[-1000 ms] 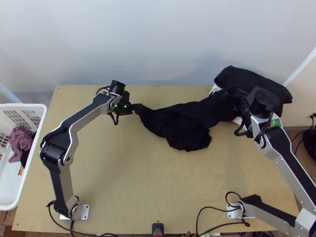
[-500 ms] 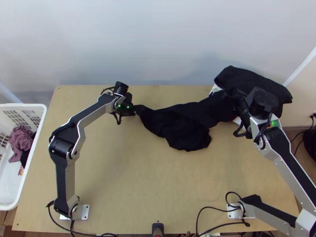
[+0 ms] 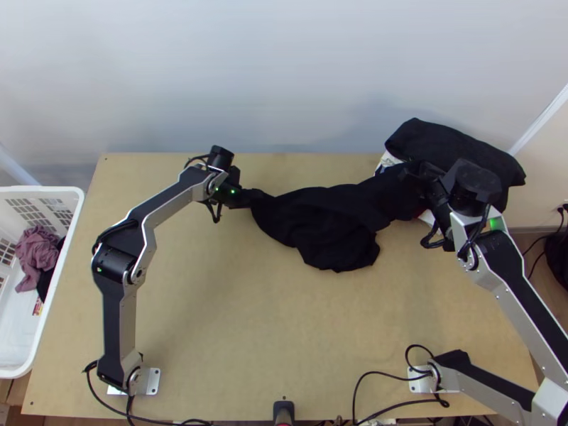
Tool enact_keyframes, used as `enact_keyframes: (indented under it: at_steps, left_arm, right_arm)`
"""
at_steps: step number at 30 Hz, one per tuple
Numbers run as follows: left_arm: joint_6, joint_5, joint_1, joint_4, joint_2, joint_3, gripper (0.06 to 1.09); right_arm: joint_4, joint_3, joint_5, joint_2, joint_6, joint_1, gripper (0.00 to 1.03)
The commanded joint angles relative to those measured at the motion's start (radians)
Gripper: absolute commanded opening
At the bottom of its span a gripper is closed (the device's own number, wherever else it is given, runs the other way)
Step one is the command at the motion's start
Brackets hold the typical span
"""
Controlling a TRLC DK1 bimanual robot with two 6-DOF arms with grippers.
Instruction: Fold the t-shirt
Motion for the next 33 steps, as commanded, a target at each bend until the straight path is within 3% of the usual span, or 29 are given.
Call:
enact_keyframes:
  at_steps: [1,4,8,17,24,33]
  left_arm:
    - [-0.026,0.004,0.038,-0.033,-0.109,0.067,0.10]
    - [-0.029,-0.022,0.068,-0.093,-0.175,0.126,0.10]
    - [-0.035,-0.060,0.116,-0.136,-0.285,0.192,0.10]
    - [-0.038,-0.102,0.239,-0.167,-0.497,0.348,0.10]
    - [-0.036,-0.140,0.274,-0.211,-0.605,0.402,0.10]
    - [-0.044,-0.140,0.239,-0.292,-0.790,0.262,0.10]
  right_arm:
    - [-0.002,0.053,0.017,-0.024,0.000,-0.001,0.03]
    - [-0.006,0.096,0.020,-0.016,-0.046,0.006,0.03]
    - [0.017,0.147,0.032,-0.018,-0.172,0.044,0.03]
    - [0.149,0.325,0.050,-0.007,-0.378,0.096,0.03]
    - [0.206,0.444,0.086,-0.026,-0.382,0.113,0.03]
    - [0.143,0.303,0.089,-0.211,-0.381,0.190,0.03]
